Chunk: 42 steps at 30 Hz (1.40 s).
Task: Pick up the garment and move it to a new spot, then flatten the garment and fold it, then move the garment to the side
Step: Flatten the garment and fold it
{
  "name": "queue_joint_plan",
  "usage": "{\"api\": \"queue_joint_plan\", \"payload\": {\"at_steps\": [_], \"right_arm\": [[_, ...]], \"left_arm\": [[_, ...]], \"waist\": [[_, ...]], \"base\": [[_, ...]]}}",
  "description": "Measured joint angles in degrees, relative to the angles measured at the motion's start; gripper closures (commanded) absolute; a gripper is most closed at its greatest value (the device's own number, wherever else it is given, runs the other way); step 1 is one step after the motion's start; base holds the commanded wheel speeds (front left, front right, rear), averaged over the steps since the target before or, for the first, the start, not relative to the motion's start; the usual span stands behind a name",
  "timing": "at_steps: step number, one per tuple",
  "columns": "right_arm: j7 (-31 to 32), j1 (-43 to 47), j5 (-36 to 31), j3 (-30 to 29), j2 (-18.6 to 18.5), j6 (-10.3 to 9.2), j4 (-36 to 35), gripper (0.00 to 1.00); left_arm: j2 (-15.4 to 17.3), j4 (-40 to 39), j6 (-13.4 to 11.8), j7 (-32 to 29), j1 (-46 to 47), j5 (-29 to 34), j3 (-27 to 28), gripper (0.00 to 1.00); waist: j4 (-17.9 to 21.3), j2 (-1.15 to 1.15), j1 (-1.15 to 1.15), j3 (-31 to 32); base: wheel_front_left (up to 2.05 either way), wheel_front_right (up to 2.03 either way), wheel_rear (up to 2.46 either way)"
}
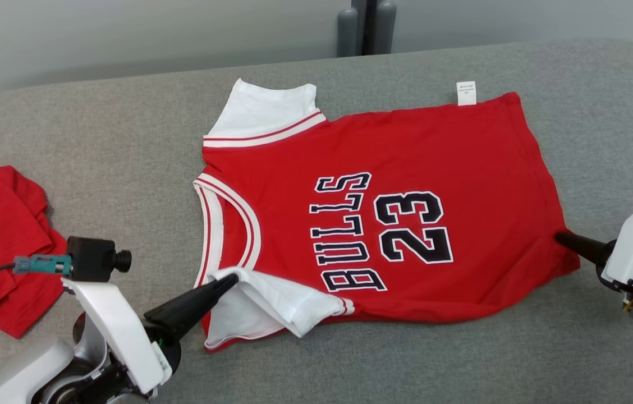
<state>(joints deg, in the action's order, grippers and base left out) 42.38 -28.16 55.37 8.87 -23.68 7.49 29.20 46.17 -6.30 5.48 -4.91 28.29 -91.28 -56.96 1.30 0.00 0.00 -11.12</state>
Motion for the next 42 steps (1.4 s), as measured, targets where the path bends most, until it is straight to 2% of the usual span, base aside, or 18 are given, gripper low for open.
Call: {"api": "queue_joint_plan", "payload": {"at_steps": [13, 28, 37, 38, 39, 40, 42], "right_arm": [[-5.49, -2.5, -3.27, -3.25, 1.83, 0.0, 4.41, 1.0], [-10.22, -4.3, -3.76, -1.56, 2.32, 0.0, 5.3, 1.0], [-12.23, -5.69, -2.9, -0.47, 1.8, 0.0, 5.37, 1.0], [-12.23, -5.83, -2.54, -0.55, 1.88, 0.0, 5.68, 0.83], [-12.23, -6.11, -1.6, -1.22, 2.29, 0.0, 6.62, 0.35], [-12.43, -6.26, -1.14, -1.65, 2.68, 0.0, 7.23, 0.0], [-12.59, -6.84, -0.35, -2.55, 3.46, -0.01, 8.56, 0.0]], "left_arm": [[-4.99, 7.91, -1.03, 2.91, 4.27, 4.31, 0.73, 1.0], [-10.14, 16.05, -3.07, 7.03, 8.18, 7.53, 2.3, 1.0], [-12.47, 20.0, -3.35, 6.45, 10.62, 8.9, 1.67, 1.0], [-12.66, 20.45, -3.35, 6.44, 10.94, 9.1, 1.65, 0.89], [-12.85, 20.91, -3.36, 6.44, 11.12, 9.15, 1.62, 0.35], [-13.04, 21.52, -3.66, 6.23, 11.21, 9.14, 1.52, 0.0], [-13.65, 22.58, -4.39, 6.43, 11.23, 8.98, 1.79, 0.0]], "waist": [[-0.65, 0.0, 0.0, -2.98], [-0.56, 0.0, 0.0, -5.23], [-0.73, 0.0, 0.0, -6.41], [-0.74, 0.0, 0.0, -6.52], [-0.75, 0.0, 0.0, -6.6], [-0.75, 0.0, 0.0, -6.67], [-0.77, 0.0, 0.0, -6.79]], "base": [[0.0, 0.0, 0.0], [0.0, 0.0, 0.0], [0.0, 0.0, 0.0], [0.0, 0.0, 0.0], [0.0, 0.0, 0.0], [0.0, 0.0, 0.0], [0.0, 0.0, 0.0]]}}
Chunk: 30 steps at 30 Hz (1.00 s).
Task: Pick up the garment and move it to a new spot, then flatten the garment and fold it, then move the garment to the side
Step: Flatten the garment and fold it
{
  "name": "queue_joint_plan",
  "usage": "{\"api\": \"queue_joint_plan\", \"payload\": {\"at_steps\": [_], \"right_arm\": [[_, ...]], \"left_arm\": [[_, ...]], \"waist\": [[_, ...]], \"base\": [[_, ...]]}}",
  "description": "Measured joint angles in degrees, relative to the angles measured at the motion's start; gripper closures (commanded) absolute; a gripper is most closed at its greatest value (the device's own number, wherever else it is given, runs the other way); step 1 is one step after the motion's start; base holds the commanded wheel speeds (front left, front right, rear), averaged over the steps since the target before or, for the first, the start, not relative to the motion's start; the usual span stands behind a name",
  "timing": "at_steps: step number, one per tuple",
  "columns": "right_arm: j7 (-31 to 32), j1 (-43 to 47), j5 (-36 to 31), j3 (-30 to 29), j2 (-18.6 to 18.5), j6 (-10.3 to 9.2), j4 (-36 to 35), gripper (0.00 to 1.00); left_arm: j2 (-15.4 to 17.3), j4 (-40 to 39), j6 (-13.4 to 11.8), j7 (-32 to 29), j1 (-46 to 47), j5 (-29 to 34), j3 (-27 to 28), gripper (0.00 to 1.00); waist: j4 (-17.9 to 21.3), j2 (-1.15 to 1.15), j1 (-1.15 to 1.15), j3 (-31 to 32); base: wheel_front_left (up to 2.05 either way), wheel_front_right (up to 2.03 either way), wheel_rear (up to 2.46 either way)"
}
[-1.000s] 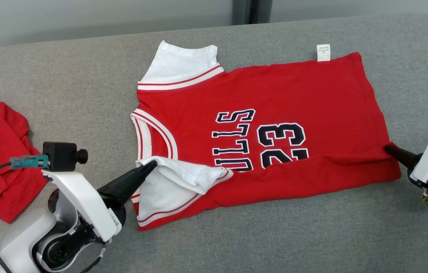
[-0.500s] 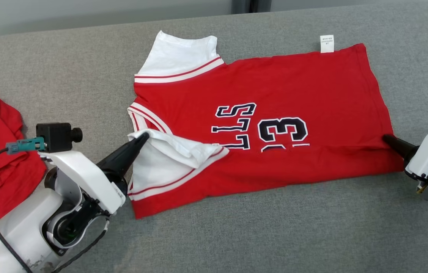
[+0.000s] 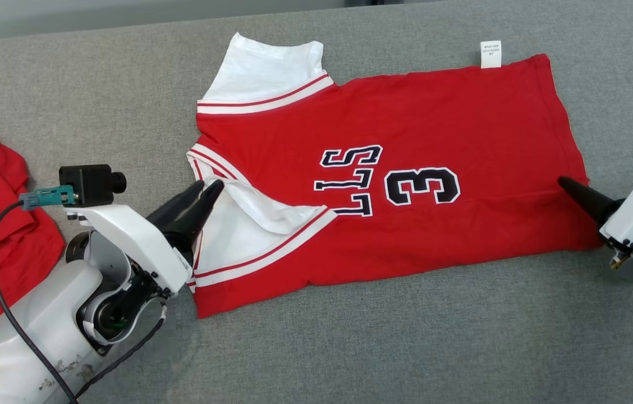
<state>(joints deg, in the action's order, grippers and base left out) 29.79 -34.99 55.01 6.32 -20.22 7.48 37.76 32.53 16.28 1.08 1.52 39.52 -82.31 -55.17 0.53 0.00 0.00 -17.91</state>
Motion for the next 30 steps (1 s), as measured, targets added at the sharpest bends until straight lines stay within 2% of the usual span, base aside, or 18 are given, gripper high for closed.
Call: {"api": "queue_joint_plan", "payload": {"at_steps": [7, 13, 17, 22, 23, 26, 30], "right_arm": [[-5.66, -0.8, 1.05, -1.1, 0.87, 0.0, -0.94, 0.0], [-17.04, 2.03, 1.69, -1.71, -0.16, 0.0, -4.9, 0.0], [-26.3, 5.55, -1.14, 0.82, -1.77, 0.0, -8.66, 0.0], [-36.9, 10.06, -5.14, 3.43, -1.94, 0.0, -10.76, 0.0], [-39.67, 11.51, -5.5, 3.45, -1.1, 0.0, -10.82, 0.0], [-42.06, 13.8, -5.57, 3.7, 0.26, 0.0, -11.25, 0.0], [-44.1, 16.41, -9.53, 3.22, 0.53, 0.01, -12.38, 0.0]], "left_arm": [[-2.45, 3.47, -1.66, 6.69, 0.54, 0.81, 2.57, 0.0], [-4.28, 4.12, -2.2, 12.43, -1.08, 2.56, 5.6, 0.0], [-5.79, 3.36, -4.09, 13.38, -4.28, 6.57, 10.14, 0.0], [-10.61, 0.82, -6.14, 13.52, -11.71, 18.17, 20.89, 0.0], [-12.73, 0.2, -6.71, 13.55, -15.1, 23.27, 23.9, 0.0], [-14.78, -0.05, -8.49, 13.56, -18.87, 32.92, 26.87, 0.0], [-20.08, -0.08, -9.7, 13.56, -24.77, 39.67, 30.66, 0.0]], "waist": [[-0.32, 0.0, 0.0, 0.33], [-0.67, 0.0, 0.0, 1.6], [-0.79, 0.0, 0.0, 2.9], [-0.61, 0.0, 0.0, 4.66], [-0.49, 0.0, 0.0, 5.38], [-0.27, 0.0, 0.0, 6.47], [0.16, 0.0, 0.0, 7.5]], "base": [[0.0, 0.0, 0.0], [0.0, 0.0, 0.0], [0.0, 0.0, 0.0], [0.0, 0.0, 0.0], [0.0, 0.0, 0.0], [0.0, 0.0, 0.0], [0.0, 0.0, 0.0]]}}
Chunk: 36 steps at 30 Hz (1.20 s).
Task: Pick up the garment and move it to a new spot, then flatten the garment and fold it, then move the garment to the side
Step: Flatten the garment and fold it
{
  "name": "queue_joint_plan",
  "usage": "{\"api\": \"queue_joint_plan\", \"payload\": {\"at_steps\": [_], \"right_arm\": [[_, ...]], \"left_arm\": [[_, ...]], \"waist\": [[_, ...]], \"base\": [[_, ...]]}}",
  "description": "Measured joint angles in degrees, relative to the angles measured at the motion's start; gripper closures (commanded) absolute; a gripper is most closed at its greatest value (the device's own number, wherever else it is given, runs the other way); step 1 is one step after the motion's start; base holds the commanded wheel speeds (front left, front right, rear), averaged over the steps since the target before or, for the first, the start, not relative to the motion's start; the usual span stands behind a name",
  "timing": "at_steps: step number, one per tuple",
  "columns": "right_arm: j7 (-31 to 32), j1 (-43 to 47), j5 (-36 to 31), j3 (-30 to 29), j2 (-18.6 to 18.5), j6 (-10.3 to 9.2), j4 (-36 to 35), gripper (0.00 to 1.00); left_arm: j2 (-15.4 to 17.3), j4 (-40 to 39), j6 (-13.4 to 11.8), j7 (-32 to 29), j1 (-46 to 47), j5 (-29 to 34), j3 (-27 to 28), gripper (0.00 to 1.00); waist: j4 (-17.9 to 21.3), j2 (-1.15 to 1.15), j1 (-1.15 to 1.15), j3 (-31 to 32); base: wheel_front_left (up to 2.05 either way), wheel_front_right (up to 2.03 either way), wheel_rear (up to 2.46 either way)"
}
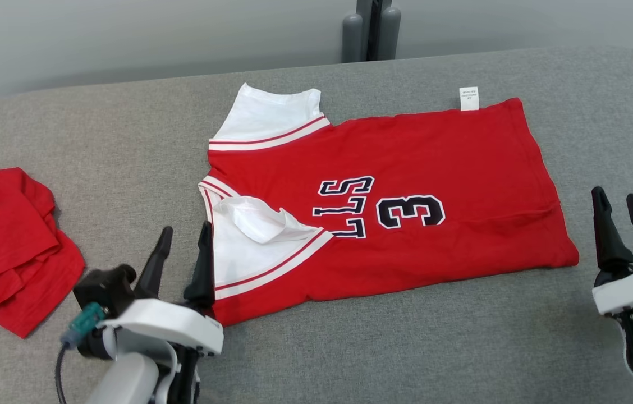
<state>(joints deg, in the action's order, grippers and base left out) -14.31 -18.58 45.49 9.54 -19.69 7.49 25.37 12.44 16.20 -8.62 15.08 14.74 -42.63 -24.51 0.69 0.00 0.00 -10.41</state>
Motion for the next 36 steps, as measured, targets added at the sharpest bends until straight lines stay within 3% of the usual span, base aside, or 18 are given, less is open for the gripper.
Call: {"api": "queue_joint_plan", "payload": {"at_steps": [6, 11, 20, 32, 33, 34, 36], "right_arm": [[-0.55, 3.11, -3.39, -2.0, 3.21, 0.0, -1.34, 0.0], [-0.62, 3.97, -4.79, -3.68, 5.02, -0.01, -2.36, 0.0], [-0.62, 4.22, -5.92, -4.41, 5.95, 0.0, -2.67, 0.0], [-0.62, 4.62, -6.5, -3.1, 5.58, 0.0, -2.25, 0.0], [-0.62, 4.63, -6.45, -2.94, 5.42, 0.0, -2.16, 0.0], [-0.62, 4.65, -6.41, -2.98, 5.2, 0.0, -1.91, 0.0], [-0.63, 4.72, -6.34, -3.09, 5.02, 0.0, -1.57, 0.0]], "left_arm": [[-5.45, 2.8, 0.56, 0.0, -5.15, 5.88, 3.21, 0.0], [-7.31, 7.78, 0.63, 0.0, -5.65, 8.4, 3.97, 0.0], [-8.16, 14.46, -2.57, 0.0, -4.81, 13.86, 5.16, 0.0], [-9.18, 21.83, -1.24, 0.31, -2.41, 11.96, 4.69, 0.0], [-9.17, 22.21, -0.74, 0.34, -2.21, 11.84, 4.41, 0.32], [-9.11, 22.61, -0.22, 0.34, -1.98, 11.78, 4.15, 1.0], [-9.11, 22.95, 0.41, 0.34, -1.72, 11.78, 3.72, 1.0]], "waist": [[0.53, 0.0, 0.0, 0.2], [0.87, 0.0, 0.0, -0.13], [1.54, 0.0, 0.0, 0.25], [2.22, 0.0, 0.0, 0.38], [2.25, 0.0, 0.0, 0.42], [2.27, 0.0, 0.0, 0.48], [2.29, 0.0, 0.0, 0.56]], "base": [[0.0, 0.0, 0.0], [0.0, 0.0, 0.0], [0.0, 0.0, 0.0], [0.0, 0.0, 0.0], [0.0, 0.0, 0.0], [0.0, 0.0, 0.0], [0.0, 0.0, 0.0]]}}
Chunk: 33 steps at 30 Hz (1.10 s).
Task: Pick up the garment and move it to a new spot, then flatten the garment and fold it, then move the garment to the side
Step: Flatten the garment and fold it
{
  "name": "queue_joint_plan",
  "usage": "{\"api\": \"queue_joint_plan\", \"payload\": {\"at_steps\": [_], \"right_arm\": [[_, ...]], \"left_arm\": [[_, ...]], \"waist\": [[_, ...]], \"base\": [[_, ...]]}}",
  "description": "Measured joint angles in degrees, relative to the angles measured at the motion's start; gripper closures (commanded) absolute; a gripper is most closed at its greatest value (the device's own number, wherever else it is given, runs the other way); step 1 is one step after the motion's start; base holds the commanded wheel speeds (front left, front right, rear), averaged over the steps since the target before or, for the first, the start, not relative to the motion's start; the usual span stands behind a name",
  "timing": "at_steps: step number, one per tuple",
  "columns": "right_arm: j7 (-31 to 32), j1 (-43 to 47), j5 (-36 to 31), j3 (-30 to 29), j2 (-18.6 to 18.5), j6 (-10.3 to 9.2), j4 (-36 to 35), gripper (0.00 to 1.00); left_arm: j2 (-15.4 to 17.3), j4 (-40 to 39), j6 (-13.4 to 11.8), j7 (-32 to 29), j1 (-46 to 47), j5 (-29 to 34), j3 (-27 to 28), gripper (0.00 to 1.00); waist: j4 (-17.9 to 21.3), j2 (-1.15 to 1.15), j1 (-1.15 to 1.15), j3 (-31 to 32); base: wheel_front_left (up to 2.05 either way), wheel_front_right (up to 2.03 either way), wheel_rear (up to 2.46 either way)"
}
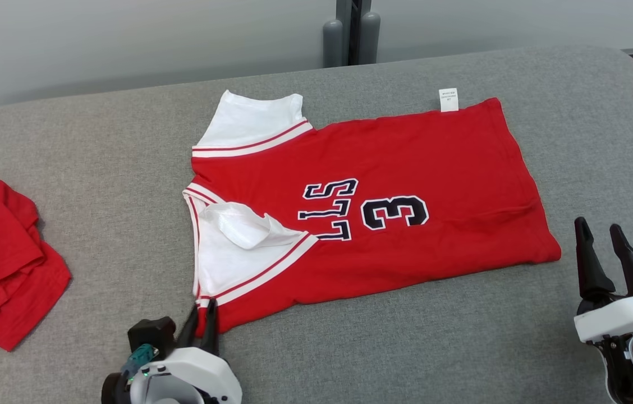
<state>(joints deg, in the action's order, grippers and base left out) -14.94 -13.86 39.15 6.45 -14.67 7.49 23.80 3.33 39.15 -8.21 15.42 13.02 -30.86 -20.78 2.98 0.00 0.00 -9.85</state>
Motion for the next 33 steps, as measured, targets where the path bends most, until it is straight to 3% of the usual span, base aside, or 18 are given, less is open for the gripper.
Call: {"api": "queue_joint_plan", "payload": {"at_steps": [8, 18, 32, 33], "right_arm": [[0.31, -0.2, 0.79, 0.13, -0.48, 0.0, 7.11, 0.0], [3.78, -5.17, 8.29, -0.99, 0.88, 0.0, 18.37, 0.0], [5.94, -9.12, 17.31, 3.86, 0.9, 0.0, 22.35, 0.0], [6.12, -9.39, 17.49, 4.23, 0.78, 0.0, 22.72, 0.2]], "left_arm": [[-0.37, -2.66, 1.16, -0.29, 0.2, 0.8, 0.24, 1.0], [-0.14, -10.05, 1.88, -0.31, -1.38, 5.63, 1.68, 1.0], [-0.44, -12.0, 2.59, -0.31, -1.37, 6.69, 1.25, 1.0], [-0.45, -12.06, 2.59, -0.31, -1.37, 6.82, 1.23, 1.0]], "waist": [[-1.02, 0.0, 0.0, 0.34], [-3.05, 0.0, 0.0, -0.47], [-4.77, 0.0, 0.0, -2.16], [-4.75, 0.0, 0.0, -2.17]], "base": [[0.0, 0.0, 0.0], [0.0, 0.0, 0.0], [0.0, 0.0, 0.0], [0.0, 0.0, 0.0]]}}
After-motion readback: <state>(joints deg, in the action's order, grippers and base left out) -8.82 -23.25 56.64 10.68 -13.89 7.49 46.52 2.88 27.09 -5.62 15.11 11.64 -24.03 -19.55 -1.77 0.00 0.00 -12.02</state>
